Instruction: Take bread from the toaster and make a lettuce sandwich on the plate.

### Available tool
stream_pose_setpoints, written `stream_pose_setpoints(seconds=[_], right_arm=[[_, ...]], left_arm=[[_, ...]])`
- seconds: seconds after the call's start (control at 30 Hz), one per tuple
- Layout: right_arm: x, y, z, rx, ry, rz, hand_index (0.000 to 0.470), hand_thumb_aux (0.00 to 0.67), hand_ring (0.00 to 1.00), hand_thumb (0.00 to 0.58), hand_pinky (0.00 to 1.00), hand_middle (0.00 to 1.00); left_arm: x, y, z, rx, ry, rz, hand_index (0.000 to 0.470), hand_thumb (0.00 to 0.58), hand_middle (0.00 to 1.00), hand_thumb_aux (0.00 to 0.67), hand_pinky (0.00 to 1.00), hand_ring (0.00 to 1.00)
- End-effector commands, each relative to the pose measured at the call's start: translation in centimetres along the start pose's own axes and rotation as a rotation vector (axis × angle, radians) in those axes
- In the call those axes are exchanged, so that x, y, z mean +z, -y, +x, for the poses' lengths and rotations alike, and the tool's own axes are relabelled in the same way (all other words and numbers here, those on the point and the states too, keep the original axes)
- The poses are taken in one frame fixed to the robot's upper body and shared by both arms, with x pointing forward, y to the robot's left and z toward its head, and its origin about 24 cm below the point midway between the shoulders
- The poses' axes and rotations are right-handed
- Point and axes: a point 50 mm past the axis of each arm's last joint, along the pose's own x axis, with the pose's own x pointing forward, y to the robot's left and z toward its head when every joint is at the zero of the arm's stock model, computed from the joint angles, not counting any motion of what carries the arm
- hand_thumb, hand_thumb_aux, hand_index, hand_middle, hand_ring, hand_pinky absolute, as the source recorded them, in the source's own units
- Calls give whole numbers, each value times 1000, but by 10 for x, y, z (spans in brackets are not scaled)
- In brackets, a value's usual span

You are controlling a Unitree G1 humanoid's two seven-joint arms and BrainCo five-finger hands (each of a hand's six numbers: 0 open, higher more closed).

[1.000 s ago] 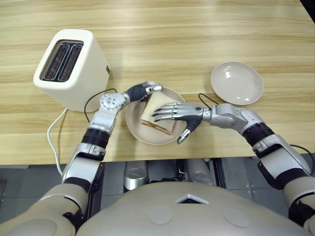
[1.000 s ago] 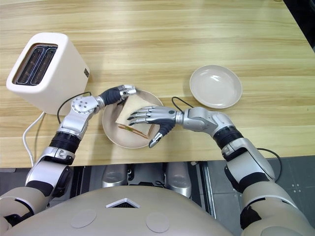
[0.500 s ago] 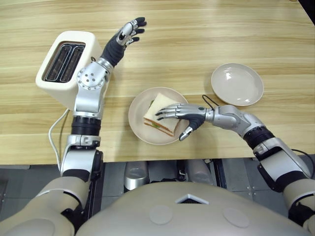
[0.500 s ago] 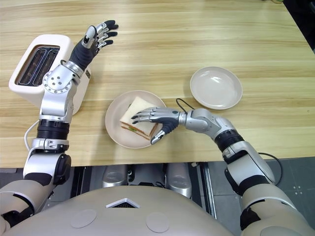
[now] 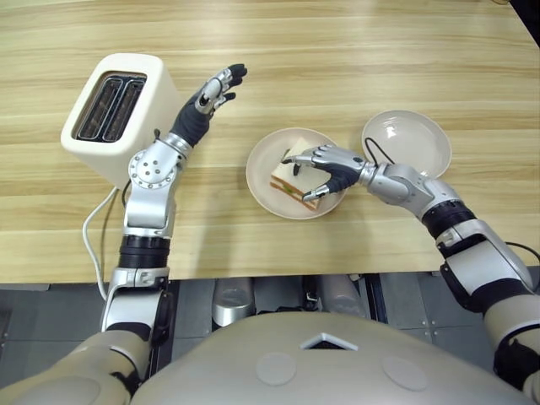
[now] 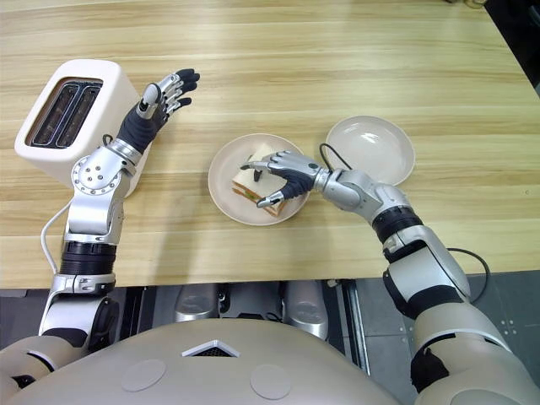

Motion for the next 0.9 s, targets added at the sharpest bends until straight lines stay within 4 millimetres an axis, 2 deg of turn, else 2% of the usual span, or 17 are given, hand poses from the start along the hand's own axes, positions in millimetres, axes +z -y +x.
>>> stream_pose_setpoints(seconds=[0.03,0.07,0.1,0.2,0.37,0.43,0.57,0.7,0.9], right_arm=[[0,-2,-6,-65,-1,20,354,515,1000,549,1000,1000],[3,9,-5,-152,24,14,442,644,1000,579,1000,1000],[5,20,-5,-235,51,13,460,670,1000,580,1000,1000],[17,45,-10,-456,150,47,460,670,1000,580,1000,1000],[32,48,-17,-523,235,148,460,670,1000,580,1000,1000],[33,47,-22,-520,236,246,460,670,1000,580,1000,1000],[31,36,-39,-406,220,521,460,670,1000,580,1000,1000],[46,8,-68,-32,265,787,460,670,1000,580,1000,1000],[51,-6,-95,204,233,925,460,670,1000,580,1000,1000]], left_arm=[[4,6,-6,-25,34,-19,460,580,1000,670,1000,1000],[5,7,-7,-24,44,-25,460,580,1000,670,1000,1000],[6,8,-9,-17,53,-34,460,580,1000,670,1000,1000],[11,13,-18,-15,88,-75,460,580,1000,670,1000,1000],[12,18,-30,-26,89,-108,460,580,1000,670,1000,1000],[10,22,-35,-45,76,-125,460,580,1000,670,1000,1000],[5,41,-53,-179,45,-130,460,580,1000,670,1000,1000],[-3,74,-77,-424,-12,-124,460,580,1000,670,1000,1000],[-11,109,-103,-688,-99,-126,460,580,1000,670,1000,1000]])
